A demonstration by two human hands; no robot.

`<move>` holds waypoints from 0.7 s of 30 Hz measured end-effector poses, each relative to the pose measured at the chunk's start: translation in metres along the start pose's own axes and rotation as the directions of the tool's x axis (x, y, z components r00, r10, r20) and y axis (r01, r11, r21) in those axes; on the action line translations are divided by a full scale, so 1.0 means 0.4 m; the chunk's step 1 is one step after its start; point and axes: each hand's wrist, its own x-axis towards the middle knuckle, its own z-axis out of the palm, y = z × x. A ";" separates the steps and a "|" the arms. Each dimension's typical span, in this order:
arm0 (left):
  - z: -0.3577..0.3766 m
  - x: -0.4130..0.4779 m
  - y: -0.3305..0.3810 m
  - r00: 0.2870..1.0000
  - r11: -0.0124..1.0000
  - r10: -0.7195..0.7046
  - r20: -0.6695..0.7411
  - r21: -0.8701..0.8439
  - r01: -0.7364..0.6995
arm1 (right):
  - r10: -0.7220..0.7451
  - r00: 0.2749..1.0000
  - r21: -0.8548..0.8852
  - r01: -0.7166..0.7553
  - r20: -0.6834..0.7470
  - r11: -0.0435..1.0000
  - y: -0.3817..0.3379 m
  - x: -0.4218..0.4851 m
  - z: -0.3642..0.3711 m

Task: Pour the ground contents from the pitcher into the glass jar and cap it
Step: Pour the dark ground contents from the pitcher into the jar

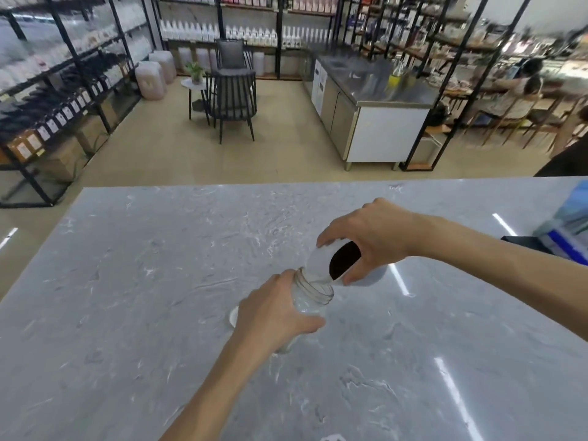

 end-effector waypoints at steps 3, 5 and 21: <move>-0.002 0.012 0.022 1.000 0.999 0.009 -0.002 0.030 -0.009 | -0.065 0.998 -0.151 0.064 0.001 0.986 -0.016 0.011 -0.028; -0.005 0.018 0.032 1.000 0.999 0.011 0.000 0.037 -0.011 | -0.086 0.996 -0.205 0.088 0.017 0.975 -0.022 0.016 -0.044; -0.041 0.044 0.090 0.991 0.993 0.032 -0.133 -0.108 -0.047 | -0.059 0.984 -0.507 0.139 0.170 0.851 -0.054 0.054 -0.192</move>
